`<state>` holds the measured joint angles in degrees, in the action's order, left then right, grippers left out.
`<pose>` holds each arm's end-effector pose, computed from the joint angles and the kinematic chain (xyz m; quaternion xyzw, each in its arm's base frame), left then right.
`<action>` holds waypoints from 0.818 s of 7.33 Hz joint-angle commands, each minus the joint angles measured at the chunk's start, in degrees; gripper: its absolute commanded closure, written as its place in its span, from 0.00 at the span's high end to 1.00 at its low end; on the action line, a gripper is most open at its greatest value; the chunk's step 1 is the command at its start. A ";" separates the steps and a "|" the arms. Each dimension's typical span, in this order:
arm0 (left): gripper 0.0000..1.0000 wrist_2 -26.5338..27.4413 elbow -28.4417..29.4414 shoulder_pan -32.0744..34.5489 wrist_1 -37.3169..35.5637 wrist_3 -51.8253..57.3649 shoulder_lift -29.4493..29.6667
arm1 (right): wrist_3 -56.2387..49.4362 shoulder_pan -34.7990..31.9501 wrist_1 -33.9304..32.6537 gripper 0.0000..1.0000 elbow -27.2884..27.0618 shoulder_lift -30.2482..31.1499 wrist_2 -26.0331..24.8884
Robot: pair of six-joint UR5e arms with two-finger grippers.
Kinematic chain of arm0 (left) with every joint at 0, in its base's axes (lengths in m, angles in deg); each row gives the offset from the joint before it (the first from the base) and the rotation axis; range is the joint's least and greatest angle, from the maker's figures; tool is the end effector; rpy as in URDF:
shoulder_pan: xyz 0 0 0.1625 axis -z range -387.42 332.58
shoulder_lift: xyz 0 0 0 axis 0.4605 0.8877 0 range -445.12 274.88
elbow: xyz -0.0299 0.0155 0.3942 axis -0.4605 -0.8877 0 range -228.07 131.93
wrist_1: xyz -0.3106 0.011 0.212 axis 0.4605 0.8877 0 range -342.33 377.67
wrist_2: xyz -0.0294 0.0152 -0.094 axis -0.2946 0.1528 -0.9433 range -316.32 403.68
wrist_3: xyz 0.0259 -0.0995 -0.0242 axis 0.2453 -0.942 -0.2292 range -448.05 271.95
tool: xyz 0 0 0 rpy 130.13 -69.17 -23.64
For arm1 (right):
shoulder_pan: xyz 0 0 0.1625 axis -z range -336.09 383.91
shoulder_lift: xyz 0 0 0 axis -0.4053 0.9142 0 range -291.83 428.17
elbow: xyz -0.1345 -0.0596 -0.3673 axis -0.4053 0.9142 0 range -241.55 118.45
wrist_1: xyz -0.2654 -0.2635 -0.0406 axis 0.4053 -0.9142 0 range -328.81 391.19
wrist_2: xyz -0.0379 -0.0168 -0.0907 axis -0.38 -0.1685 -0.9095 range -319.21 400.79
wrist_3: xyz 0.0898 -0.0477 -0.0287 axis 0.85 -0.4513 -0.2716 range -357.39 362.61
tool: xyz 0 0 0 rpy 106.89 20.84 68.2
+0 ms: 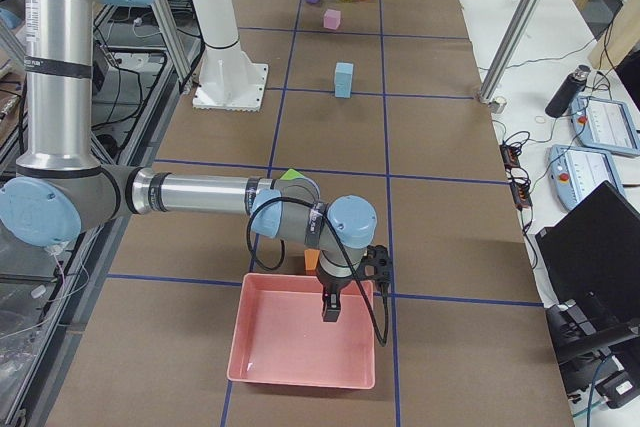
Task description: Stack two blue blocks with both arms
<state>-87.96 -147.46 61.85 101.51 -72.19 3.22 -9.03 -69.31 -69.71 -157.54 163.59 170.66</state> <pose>-0.0575 -0.4397 0.5868 0.0595 0.3506 0.1397 0.9241 0.0878 -0.3937 0.6505 -0.0400 -0.3476 -0.0381 0.9360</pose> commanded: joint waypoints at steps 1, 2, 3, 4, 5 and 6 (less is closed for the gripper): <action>0.98 -0.02 -0.80 0.38 0.53 0.31 -0.36 | 0.03 -0.03 0.00 1.00 0.01 -0.06 0.20; 0.98 0.07 -0.63 0.20 0.62 0.31 -0.27 | 0.03 -0.03 0.00 1.00 -0.07 -0.06 0.20; 0.98 0.07 -0.89 0.20 0.62 0.31 -0.27 | 0.03 0.05 0.00 1.00 -0.16 -0.06 0.20; 0.98 0.07 0.93 0.20 0.62 0.23 -0.36 | 0.03 0.05 0.00 1.00 -0.08 -0.06 0.29; 0.98 -0.10 1.30 0.29 0.62 0.31 -2.27 | 0.03 0.05 0.00 1.00 -0.07 -0.15 0.29; 0.98 -0.10 0.52 0.55 1.05 0.31 -3.68 | 0.03 0.05 0.00 1.00 -0.07 -0.15 0.38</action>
<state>-88.01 -146.67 62.18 102.24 -71.90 1.16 -8.99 -69.26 -69.71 -157.63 163.47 170.97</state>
